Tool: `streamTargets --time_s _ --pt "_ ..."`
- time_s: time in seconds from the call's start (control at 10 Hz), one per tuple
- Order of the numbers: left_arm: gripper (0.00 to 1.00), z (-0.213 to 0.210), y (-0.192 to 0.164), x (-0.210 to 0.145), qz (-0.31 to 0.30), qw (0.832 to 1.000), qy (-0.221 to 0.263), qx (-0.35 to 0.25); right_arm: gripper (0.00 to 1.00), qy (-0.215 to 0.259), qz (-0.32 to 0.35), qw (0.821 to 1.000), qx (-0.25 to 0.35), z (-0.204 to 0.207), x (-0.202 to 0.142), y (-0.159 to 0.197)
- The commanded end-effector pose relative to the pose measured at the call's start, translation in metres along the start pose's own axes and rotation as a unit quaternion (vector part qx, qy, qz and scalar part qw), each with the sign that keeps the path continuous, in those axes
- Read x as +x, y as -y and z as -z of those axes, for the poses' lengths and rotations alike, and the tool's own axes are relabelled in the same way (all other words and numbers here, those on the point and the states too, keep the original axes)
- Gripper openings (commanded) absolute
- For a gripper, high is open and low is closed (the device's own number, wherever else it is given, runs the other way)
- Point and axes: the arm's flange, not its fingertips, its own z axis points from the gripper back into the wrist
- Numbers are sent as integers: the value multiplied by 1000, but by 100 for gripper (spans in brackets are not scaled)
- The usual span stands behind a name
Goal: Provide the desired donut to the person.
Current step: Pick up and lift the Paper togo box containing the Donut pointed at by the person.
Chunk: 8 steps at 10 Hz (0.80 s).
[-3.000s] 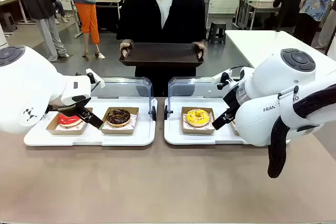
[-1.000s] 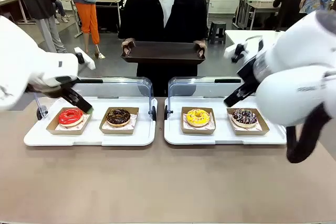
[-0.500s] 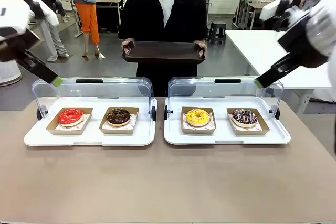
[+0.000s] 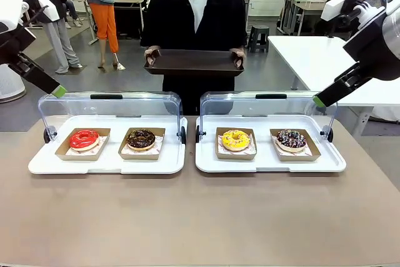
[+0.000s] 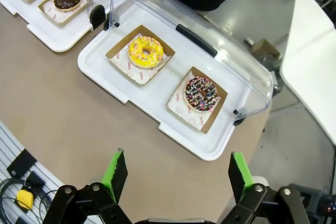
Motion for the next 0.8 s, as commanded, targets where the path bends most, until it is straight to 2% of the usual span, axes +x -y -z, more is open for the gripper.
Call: streamTargets --time_s 0.0,0.1,0.2,0.3,0.4,0.6,0.7 --pt "100 2 1 1 -3 1000 5 -5 100 6 4 1000 3 5 3 1" --pt "100 0 0 0 0 1000 0 0 100 0 0 1000 0 0 0 0" --pt "100 -5 -25 -4 -12 998 27 -52 100 10 24 995 95 -2 -1 39" --pt "100 -7 -47 -7 0 993 50 -110 100 15 34 987 159 -1 -5 74" --pt "100 -3 -68 -11 28 981 65 -179 100 33 20 976 213 0 -8 102" --pt "100 0 -104 -19 47 957 106 -264 100 70 14 952 299 -2 -19 147" --pt "100 -2 -118 -26 57 936 121 -325 100 93 -7 939 332 -2 -26 166"
